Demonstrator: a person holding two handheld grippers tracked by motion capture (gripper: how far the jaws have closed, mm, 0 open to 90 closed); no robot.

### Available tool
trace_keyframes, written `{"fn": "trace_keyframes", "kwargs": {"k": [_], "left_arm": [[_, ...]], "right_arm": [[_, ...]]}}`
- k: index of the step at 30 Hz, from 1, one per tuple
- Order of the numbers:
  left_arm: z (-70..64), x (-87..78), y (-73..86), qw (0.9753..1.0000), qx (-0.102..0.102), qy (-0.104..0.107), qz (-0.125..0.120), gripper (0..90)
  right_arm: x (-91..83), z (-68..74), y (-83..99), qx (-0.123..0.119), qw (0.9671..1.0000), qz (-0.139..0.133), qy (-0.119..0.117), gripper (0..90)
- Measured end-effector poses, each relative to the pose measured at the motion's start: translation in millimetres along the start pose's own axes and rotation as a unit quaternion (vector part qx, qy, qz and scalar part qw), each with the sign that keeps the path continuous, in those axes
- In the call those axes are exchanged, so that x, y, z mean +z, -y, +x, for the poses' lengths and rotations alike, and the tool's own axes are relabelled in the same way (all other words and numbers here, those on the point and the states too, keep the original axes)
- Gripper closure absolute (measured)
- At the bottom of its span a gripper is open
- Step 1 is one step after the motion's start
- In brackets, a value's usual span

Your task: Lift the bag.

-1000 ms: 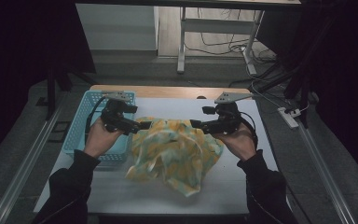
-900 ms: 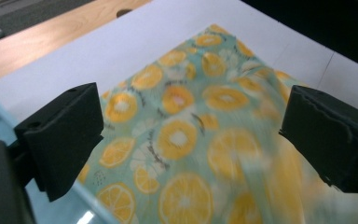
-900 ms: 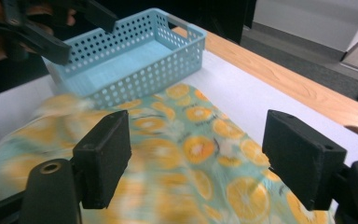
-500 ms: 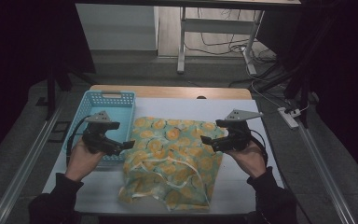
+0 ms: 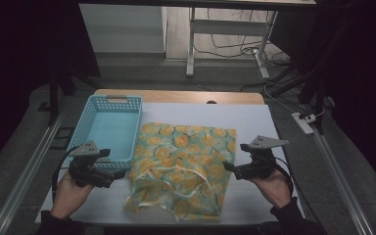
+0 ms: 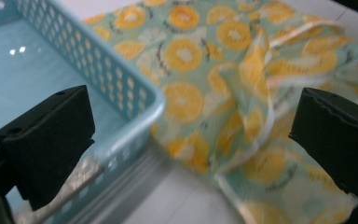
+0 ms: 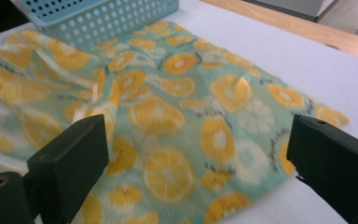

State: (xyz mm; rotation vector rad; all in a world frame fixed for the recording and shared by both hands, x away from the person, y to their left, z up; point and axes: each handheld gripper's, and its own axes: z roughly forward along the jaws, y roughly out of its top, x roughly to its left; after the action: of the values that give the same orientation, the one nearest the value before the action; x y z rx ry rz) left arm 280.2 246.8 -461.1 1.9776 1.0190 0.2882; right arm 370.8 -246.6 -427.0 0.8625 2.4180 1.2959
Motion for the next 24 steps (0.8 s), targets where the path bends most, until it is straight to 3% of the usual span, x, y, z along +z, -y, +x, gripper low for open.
{"fn": "trace_keyframes", "kwargs": {"k": [6,11,19,24], "left_arm": [[-4.6,-9.2,27.6,0.9998,-0.014,-0.013,0.0,0.0],[-5.4,-17.4,49.6,0.9991,-0.038,-0.019,-0.008,0.0],[-8.7,-24.6,75.3,0.9982,-0.046,-0.038,0.004,0.0],[-7.9,-25.6,90.4,0.9972,-0.057,-0.044,0.019,0.0]], "right_arm": [[-9.5,1.9,26.0,0.007,0.9997,0.0,0.025,0.0],[-15.8,2.6,47.6,0.023,0.999,0.007,0.039,0.0],[-26.0,6.5,83.1,0.044,0.9969,0.026,0.06,0.0],[-30.4,9.3,100.3,0.042,0.9951,0.046,0.076,0.0]]}}
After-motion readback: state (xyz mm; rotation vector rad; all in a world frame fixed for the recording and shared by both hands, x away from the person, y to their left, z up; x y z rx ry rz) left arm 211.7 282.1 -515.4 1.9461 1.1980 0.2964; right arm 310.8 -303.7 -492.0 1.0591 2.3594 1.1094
